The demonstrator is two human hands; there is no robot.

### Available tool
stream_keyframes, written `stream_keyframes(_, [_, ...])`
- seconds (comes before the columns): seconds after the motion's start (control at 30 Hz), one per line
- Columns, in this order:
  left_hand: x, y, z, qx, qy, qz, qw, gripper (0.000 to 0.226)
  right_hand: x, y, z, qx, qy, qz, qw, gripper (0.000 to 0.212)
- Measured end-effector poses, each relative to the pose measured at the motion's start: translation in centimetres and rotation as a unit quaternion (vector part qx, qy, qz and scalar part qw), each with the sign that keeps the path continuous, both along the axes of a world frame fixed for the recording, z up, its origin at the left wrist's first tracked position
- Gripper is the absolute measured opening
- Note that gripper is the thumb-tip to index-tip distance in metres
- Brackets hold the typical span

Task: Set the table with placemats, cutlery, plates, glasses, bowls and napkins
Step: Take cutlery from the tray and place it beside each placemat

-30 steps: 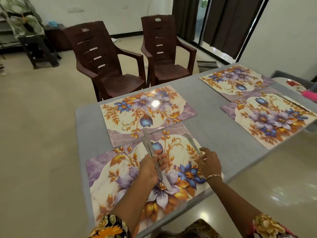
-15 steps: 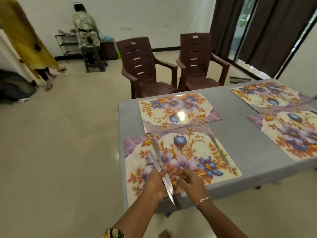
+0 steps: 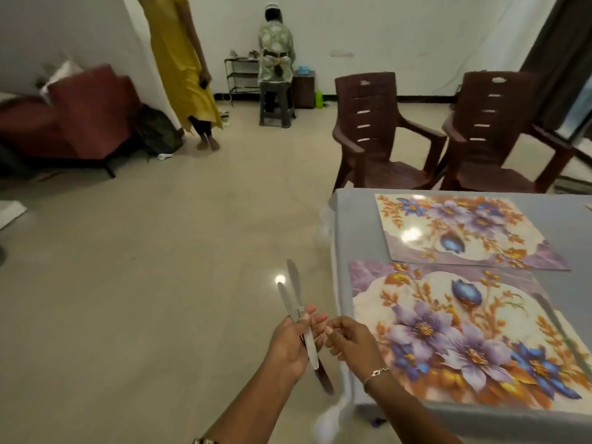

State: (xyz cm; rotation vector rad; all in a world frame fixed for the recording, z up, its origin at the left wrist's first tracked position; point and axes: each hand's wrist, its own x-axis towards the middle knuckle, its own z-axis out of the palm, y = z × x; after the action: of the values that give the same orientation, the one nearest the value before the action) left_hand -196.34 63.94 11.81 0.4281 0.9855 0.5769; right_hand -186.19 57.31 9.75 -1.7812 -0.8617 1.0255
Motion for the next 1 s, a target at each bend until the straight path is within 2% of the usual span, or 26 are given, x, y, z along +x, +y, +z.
stream_keyframes(0.23, [-7.8, 11.8, -0.9, 0.030, 0.026, -0.031, 0.999, 0.015, -7.3, 12.9, 0.3, -0.006, 0.083, -0.006, 0.996, 0.009])
stream_keyframes(0.47, [-11.0, 21.6, -0.6, 0.019, 0.043, -0.031, 0.998, 0.010, -10.1, 22.8, 1.2, -0.026, 0.140, -0.023, 0.990, 0.010])
stream_keyframes(0.63, [-9.2, 28.6, -1.7, 0.006, 0.063, -0.057, 0.996, 0.024, -8.3, 28.9, 0.5, -0.034, 0.154, -0.025, 0.987, 0.005])
stream_keyframes(0.77, [-6.1, 35.1, -2.2, 0.002, 0.054, -0.084, 0.995, 0.032, -5.3, 35.5, -0.6, -0.040, 0.219, -0.047, 0.974, 0.018])
stream_keyframes(1.0, [1.9, 48.2, -0.6, 0.098, 0.100, -0.177, 0.974, 0.024, 1.8, 48.4, 0.0, -0.026, 0.299, -0.089, 0.950, 0.010])
